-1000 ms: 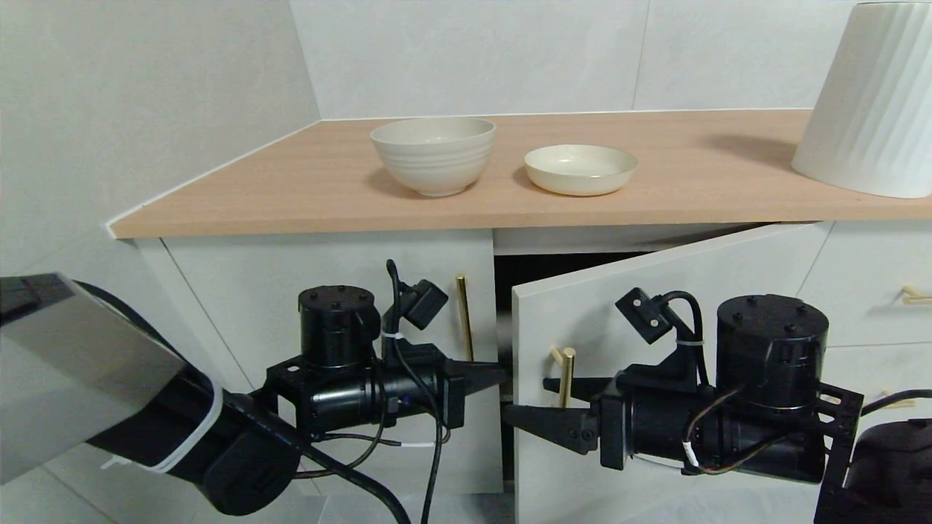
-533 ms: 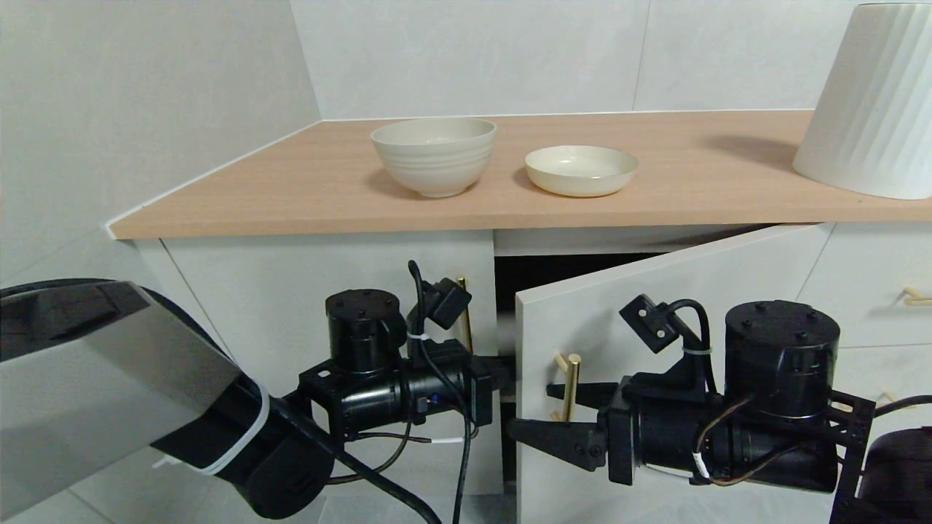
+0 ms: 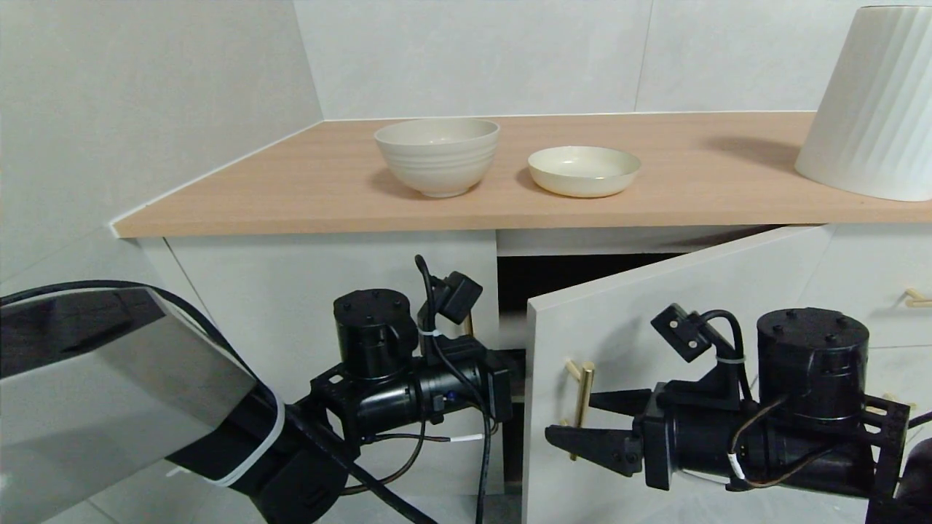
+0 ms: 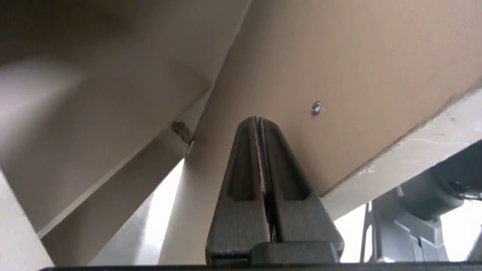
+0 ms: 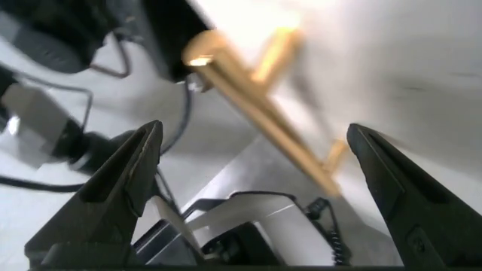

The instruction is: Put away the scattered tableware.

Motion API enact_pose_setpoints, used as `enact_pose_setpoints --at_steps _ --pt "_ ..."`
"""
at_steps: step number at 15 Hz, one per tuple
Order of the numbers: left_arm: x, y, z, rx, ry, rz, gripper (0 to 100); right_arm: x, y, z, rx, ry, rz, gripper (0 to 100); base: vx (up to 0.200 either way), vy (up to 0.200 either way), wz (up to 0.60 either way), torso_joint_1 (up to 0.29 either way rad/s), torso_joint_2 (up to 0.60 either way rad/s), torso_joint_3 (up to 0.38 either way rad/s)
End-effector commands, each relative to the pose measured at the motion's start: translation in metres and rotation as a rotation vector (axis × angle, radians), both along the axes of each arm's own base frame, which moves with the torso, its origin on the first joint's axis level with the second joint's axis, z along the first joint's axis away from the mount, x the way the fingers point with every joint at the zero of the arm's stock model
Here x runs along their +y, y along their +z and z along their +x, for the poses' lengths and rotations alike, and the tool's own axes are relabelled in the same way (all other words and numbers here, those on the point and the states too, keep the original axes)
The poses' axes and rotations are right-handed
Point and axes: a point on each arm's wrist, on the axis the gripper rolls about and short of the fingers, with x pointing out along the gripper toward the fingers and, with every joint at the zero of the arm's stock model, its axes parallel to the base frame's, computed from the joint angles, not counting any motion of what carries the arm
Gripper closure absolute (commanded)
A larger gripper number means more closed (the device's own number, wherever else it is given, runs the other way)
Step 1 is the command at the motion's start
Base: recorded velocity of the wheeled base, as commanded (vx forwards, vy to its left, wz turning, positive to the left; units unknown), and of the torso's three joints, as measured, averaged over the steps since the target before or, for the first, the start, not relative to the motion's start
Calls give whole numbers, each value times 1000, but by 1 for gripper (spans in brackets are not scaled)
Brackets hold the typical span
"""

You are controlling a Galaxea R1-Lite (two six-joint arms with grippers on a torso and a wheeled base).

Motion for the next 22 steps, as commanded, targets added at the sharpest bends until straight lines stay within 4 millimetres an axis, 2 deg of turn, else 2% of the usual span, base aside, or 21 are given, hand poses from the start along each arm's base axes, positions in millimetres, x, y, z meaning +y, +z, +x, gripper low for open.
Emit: enact_pose_setpoints --at_steps 1,6,8,10,11,15,20,22 --pt "-1 5 -4 -11 -15 -9 100 -12 8 0 -41 -59 13 0 0 0 0 0 0 0" --pt "-2 8 -6 -18 -16 -16 100 -41 -4 -36 -141 -233 -163 0 0 0 0 0 0 0" --pt "-7 12 -10 -22 -25 -21 100 -57 7 -62 -158 -233 -150 0 0 0 0 0 0 0" --pt "-10 15 -10 -22 -14 -31 100 -63 13 -71 -143 -230 -161 0 0 0 0 0 0 0" --pt "-13 15 -10 -15 -7 -35 100 -69 25 -81 -113 -207 -178 0 0 0 0 0 0 0" --pt "-16 6 -10 5 -13 -16 100 -76 42 -94 -96 -138 -157 0 -50 0 0 1 -1 2" --pt "-18 5 -11 10 -19 -12 100 -77 44 -96 -107 -138 -148 0 -200 0 0 4 5 -6" --pt "-26 3 -5 16 -22 -7 100 -77 43 -96 -107 -138 -150 0 0 0 0 0 0 0"
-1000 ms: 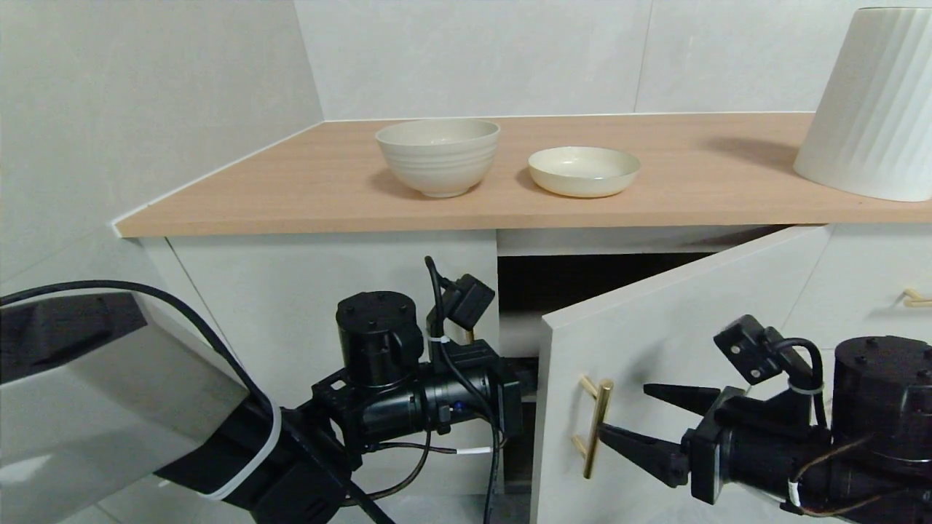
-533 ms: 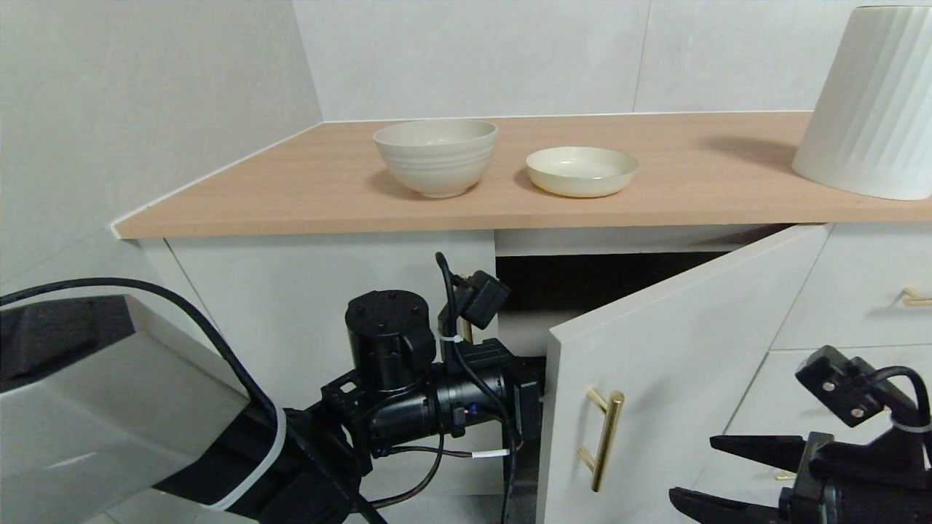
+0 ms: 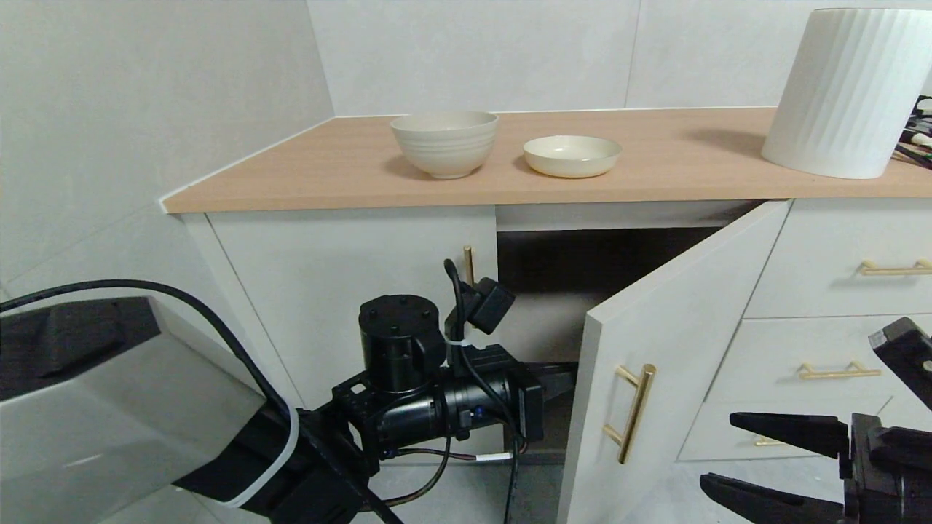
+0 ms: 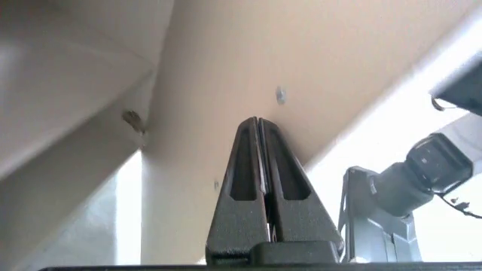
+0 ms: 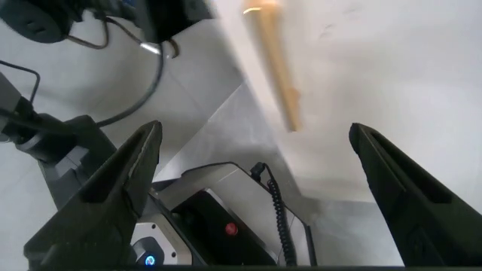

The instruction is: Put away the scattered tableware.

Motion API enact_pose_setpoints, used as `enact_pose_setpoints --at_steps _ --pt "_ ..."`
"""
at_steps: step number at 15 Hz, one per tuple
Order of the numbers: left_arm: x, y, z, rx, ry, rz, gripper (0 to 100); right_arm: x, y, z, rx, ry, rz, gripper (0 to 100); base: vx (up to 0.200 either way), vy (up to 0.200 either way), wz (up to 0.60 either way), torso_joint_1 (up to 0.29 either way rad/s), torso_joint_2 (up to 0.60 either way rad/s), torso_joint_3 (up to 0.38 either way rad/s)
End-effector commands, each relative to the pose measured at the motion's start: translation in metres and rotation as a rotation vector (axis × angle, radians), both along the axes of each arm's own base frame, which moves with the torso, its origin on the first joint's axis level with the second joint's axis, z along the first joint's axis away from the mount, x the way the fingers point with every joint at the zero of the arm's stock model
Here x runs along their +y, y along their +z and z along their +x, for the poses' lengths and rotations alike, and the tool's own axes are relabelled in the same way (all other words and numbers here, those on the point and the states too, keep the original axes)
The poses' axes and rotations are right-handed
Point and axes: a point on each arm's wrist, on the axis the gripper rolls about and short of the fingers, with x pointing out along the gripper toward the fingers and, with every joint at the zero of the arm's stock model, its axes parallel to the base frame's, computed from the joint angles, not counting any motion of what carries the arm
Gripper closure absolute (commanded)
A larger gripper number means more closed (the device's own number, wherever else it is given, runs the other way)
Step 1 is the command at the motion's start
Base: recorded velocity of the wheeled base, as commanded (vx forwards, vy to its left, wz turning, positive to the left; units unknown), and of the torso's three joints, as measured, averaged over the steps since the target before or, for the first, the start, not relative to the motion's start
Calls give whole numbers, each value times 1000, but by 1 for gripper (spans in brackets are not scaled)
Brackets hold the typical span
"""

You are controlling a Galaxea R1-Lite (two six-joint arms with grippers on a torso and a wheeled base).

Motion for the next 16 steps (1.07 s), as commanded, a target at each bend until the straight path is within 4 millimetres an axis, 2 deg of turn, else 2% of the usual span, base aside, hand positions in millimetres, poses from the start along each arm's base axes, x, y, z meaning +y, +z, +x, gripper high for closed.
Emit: enact_pose_setpoints --at_steps 1,5,7,11,16 --pt "-10 -2 9 6 -1 6 100 0 0 -1 -2 0 0 0 0 0 0 0 0 0" --pt "-22 -8 22 26 55 33 100 -1 -1 -1 1 0 -2 0 0 0 0 0 0 0" --pt "-27 -7 20 26 66 39 100 -1 -1 -1 1 0 -2 0 0 0 0 0 0 0" --pt "-32 1 20 15 66 29 100 0 -1 -2 1 11 -2 0 -200 0 0 7 1 4" --pt "-46 6 30 39 110 65 100 0 4 -7 -24 30 16 0 0 0 0 0 0 0"
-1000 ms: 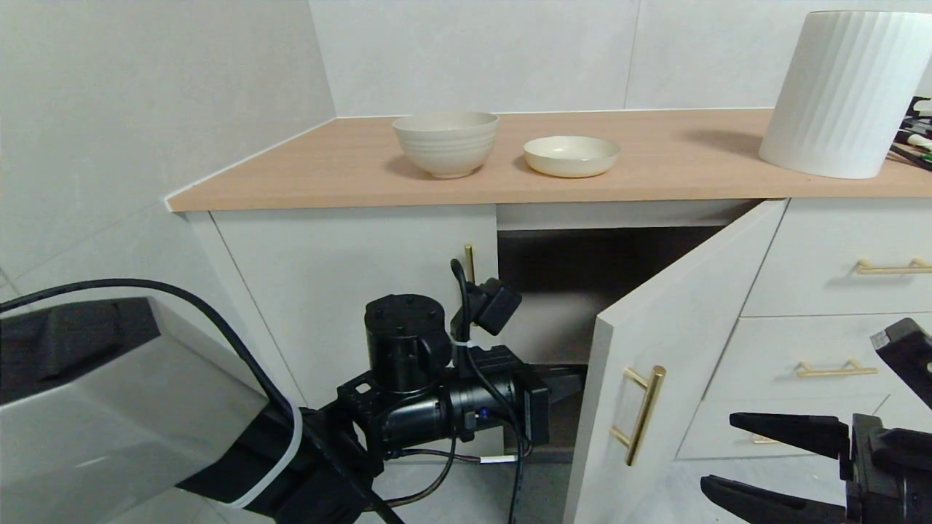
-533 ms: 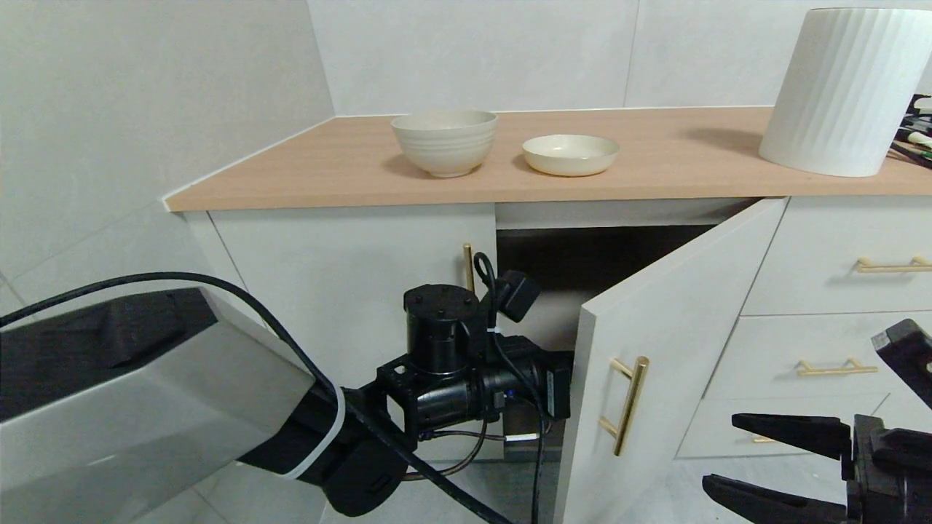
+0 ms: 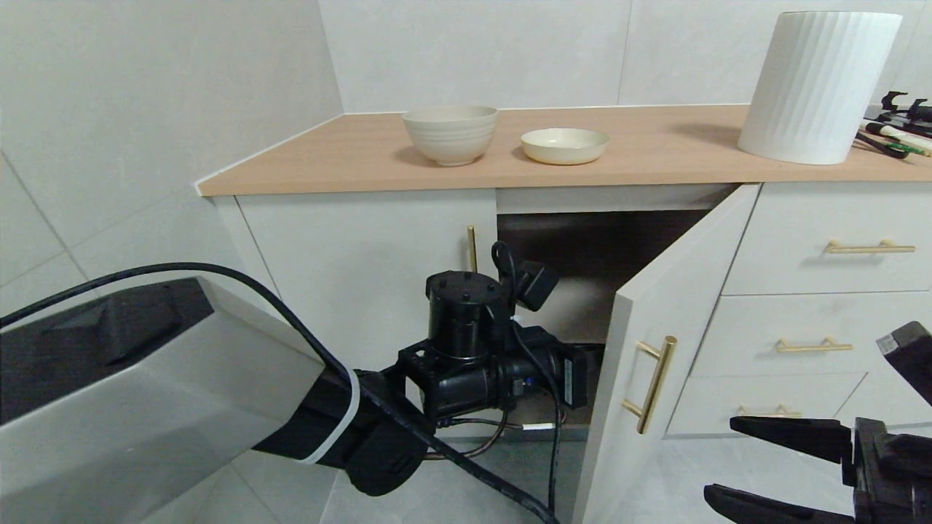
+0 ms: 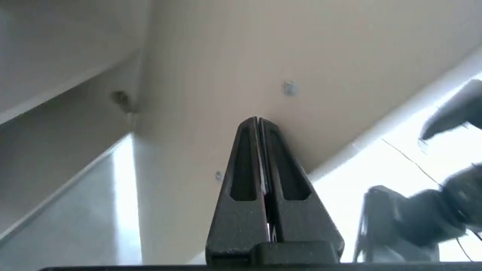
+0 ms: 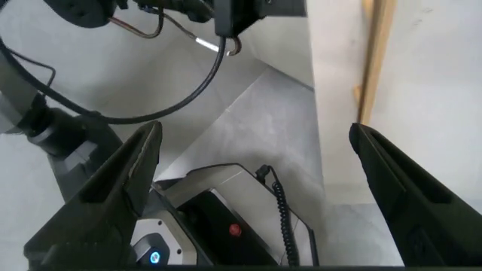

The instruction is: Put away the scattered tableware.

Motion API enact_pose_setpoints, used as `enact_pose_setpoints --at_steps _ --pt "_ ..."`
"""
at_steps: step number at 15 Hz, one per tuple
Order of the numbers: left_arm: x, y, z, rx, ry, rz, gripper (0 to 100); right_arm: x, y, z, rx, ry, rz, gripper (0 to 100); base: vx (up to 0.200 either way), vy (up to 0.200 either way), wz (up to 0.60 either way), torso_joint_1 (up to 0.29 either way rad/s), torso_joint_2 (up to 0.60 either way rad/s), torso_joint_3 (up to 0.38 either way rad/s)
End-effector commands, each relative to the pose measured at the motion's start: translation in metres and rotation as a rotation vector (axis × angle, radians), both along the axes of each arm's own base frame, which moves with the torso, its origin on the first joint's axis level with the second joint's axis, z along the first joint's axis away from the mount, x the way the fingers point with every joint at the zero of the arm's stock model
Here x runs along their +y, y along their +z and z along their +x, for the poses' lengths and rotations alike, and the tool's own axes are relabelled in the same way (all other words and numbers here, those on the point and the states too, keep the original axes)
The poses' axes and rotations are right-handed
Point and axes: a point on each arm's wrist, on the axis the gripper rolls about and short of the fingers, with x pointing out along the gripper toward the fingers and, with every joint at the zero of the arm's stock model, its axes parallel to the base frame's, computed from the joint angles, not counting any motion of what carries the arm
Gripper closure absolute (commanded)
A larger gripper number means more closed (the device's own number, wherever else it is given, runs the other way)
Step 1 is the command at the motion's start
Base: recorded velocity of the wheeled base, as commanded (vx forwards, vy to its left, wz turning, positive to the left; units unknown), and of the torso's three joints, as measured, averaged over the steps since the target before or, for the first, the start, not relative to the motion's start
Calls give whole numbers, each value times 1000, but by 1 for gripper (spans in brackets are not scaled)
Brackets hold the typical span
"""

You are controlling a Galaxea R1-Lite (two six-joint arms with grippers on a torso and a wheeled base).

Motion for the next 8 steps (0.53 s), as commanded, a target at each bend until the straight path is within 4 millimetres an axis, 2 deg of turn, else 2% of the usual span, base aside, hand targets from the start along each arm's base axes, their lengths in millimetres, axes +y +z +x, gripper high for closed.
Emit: enact_pose_setpoints --at_steps 1,3,6,8 --pt "-11 3 3 -6 32 5 100 0 3 -3 -17 13 13 0 0 0 0 0 0 0" --pt "-18 5 2 -13 59 9 100 1 5 -7 -26 36 21 0 0 0 0 0 0 0" --pt "-40 18 -20 -34 94 19 100 2 12 -22 -64 118 58 0 0 0 0 0 0 0" --pt "-59 48 -83 -53 -87 -27 100 -8 16 -46 -101 319 136 0 0 0 0 0 0 0"
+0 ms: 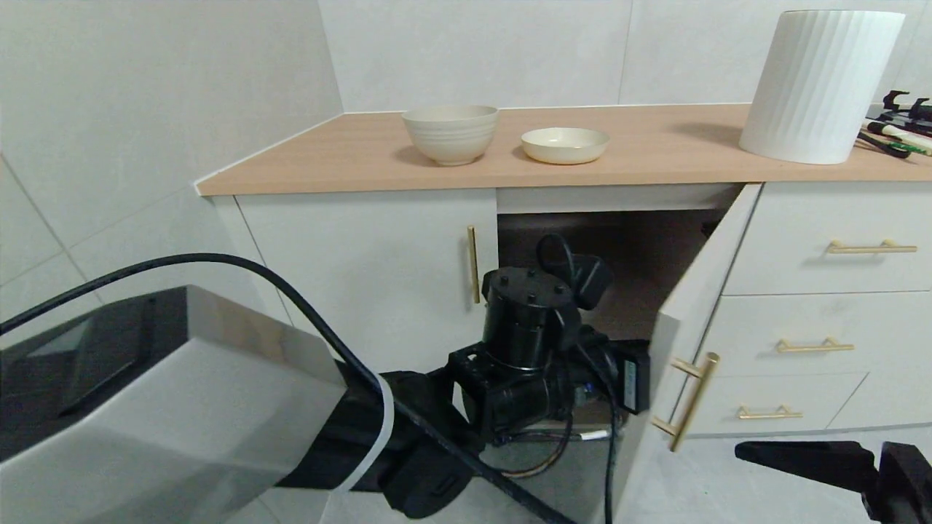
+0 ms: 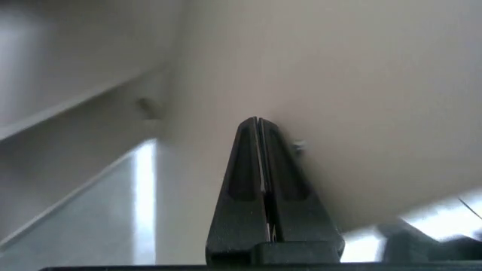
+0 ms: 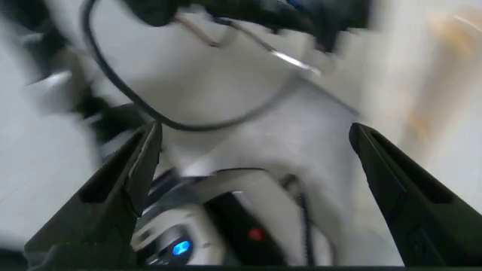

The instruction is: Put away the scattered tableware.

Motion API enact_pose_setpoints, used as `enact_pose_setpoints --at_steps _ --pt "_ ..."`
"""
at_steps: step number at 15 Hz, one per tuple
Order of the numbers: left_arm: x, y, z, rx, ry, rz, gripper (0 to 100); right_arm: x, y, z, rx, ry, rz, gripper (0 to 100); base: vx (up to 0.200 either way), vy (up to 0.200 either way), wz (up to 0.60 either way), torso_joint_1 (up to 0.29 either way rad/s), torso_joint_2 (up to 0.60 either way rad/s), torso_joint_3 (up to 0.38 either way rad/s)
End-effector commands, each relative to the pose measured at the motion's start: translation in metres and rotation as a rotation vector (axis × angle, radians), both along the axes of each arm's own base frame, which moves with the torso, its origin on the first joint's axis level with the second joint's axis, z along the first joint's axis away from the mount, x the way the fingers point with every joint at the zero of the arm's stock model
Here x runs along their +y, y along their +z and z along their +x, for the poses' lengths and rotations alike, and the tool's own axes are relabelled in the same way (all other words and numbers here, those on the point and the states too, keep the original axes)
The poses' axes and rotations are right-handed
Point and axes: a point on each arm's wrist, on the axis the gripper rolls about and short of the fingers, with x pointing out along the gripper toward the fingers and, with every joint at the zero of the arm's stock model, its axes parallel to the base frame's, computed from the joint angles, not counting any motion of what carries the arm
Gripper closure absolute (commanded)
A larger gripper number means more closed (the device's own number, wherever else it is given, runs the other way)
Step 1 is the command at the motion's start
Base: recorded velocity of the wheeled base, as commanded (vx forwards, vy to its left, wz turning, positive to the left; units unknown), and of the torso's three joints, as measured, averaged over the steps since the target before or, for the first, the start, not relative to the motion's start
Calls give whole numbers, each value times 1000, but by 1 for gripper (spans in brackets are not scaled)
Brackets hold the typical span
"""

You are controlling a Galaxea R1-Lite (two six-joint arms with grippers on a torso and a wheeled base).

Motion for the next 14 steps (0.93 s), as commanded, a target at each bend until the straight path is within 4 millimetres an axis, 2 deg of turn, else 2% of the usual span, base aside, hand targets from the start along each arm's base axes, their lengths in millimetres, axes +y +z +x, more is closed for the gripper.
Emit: enact_pose_setpoints --at_steps 1,2,3,5,7,8,9,11,12,14 --pt "-9 34 -63 -17 -219 -54 100 -12 6 -21 -46 159 73 0 0 0 0 0 0 0" --pt "-1 40 -84 -3 -355 -63 100 -15 6 -24 -51 191 86 0 0 0 0 0 0 0" --pt "6 43 -88 3 -389 -66 100 -16 7 -24 -54 185 88 0 0 0 0 0 0 0" --pt "20 39 -65 3 -262 -50 100 -17 10 -23 -63 171 94 0 0 0 0 0 0 0" --pt "49 35 -31 7 -88 -28 100 -15 13 -16 -57 133 85 0 0 0 0 0 0 0" --pt "63 35 -23 7 -27 -21 100 -13 16 -10 -54 96 80 0 0 0 0 0 0 0" --pt "80 37 -17 6 29 -16 100 -9 18 -2 -51 29 66 0 0 0 0 0 0 0" --pt "127 43 -13 -18 136 7 100 0 24 20 -52 -184 21 0 0 0 0 0 0 0" --pt "157 50 -14 -58 201 38 100 7 27 34 -59 -332 -11 0 0 0 0 0 0 0" --pt "201 60 -19 -106 303 115 100 17 32 52 -67 -432 -43 0 0 0 0 0 0 0"
